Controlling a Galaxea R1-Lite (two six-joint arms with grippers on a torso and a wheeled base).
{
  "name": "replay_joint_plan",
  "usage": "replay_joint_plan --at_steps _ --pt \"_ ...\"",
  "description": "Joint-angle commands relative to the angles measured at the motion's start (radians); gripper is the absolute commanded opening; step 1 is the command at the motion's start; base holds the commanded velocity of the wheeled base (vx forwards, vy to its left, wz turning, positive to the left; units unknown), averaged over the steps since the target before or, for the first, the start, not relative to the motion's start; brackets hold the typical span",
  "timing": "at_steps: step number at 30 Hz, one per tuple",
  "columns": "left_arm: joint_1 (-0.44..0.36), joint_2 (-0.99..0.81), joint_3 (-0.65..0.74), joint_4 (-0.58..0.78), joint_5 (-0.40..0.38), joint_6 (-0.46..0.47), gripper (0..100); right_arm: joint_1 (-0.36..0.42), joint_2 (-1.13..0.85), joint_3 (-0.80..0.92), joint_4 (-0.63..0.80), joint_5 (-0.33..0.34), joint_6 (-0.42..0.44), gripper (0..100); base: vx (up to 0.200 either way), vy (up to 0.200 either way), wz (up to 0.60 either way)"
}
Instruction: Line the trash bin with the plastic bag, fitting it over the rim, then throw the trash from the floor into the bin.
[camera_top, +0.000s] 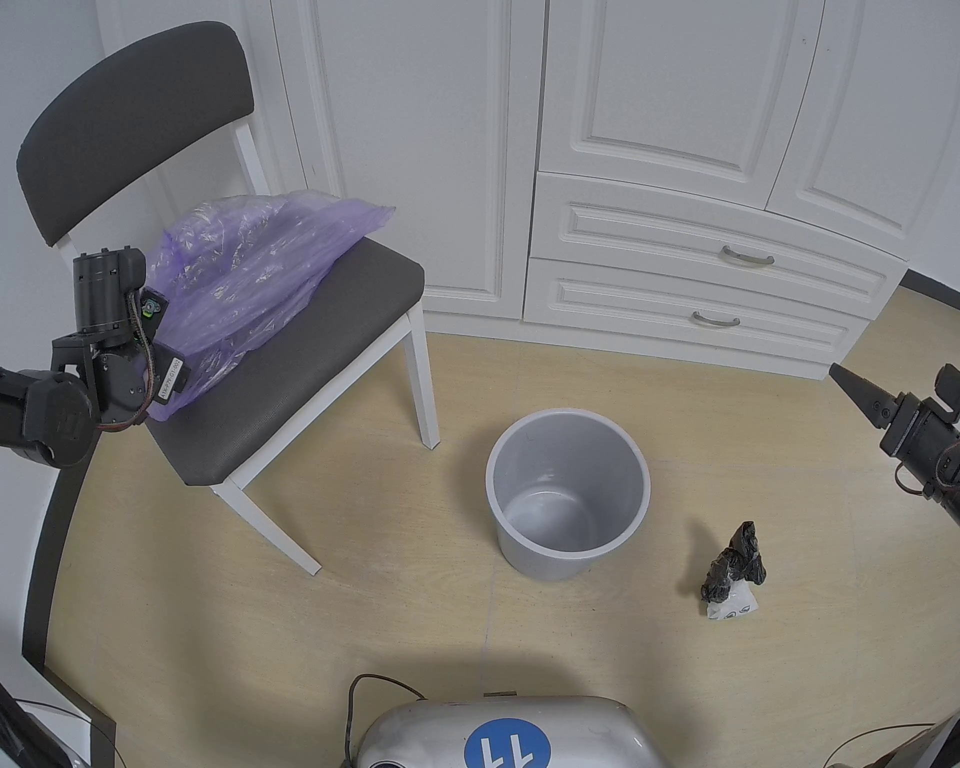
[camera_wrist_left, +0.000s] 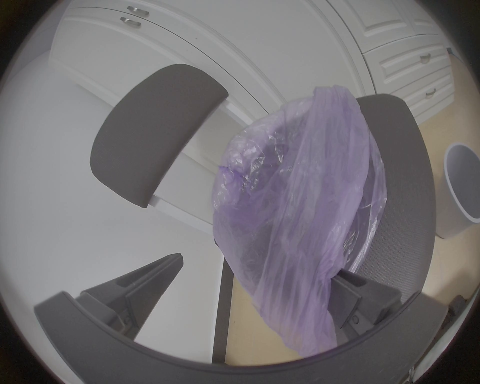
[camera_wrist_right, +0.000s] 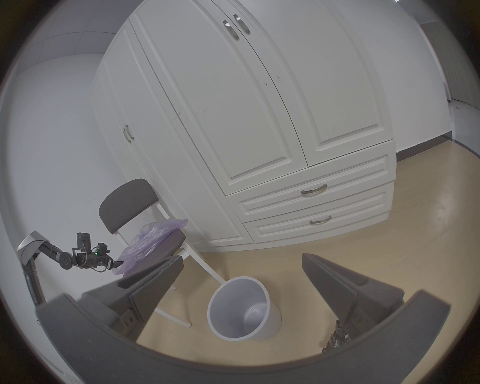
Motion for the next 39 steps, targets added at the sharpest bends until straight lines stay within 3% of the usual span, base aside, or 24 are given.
replay_joint_plan --at_steps 1,7,20,21,31,35,39 --pt "0.003 0.028 0.006 -0.002 0.002 -0.005 100 -0.001 0.007 -0.001 0.0 0.0 -0.001 100 0.0 0.0 0.0" --pt "0.005 0.052 0.007 -0.063 0.002 0.001 100 -0.001 0.011 -0.002 0.0 0.0 0.001 100 0.0 0.0 0.0" --pt "0.003 0.055 0.003 -0.065 -0.001 0.006 100 -0.001 0.017 -0.001 -0.001 0.0 -0.001 100 0.0 0.0 0.0" --pt "0.003 0.055 0.003 -0.065 -0.001 0.006 0 -0.001 0.017 -0.001 -0.001 0.0 -0.001 100 0.0 0.0 0.0" --pt "-0.002 0.046 0.01 -0.078 0.0 0.004 0 0.016 0.016 0.008 0.0 0.0 -0.004 100 0.0 0.0 0.0" --pt "0.003 0.048 0.073 -0.195 -0.003 0.006 0 0.056 0.007 0.024 -0.001 -0.005 -0.028 100 0.0 0.0 0.0" --pt "0.025 0.048 0.122 -0.301 -0.011 0.039 0 0.065 -0.029 0.071 -0.003 -0.005 -0.126 100 0.0 0.0 0.0"
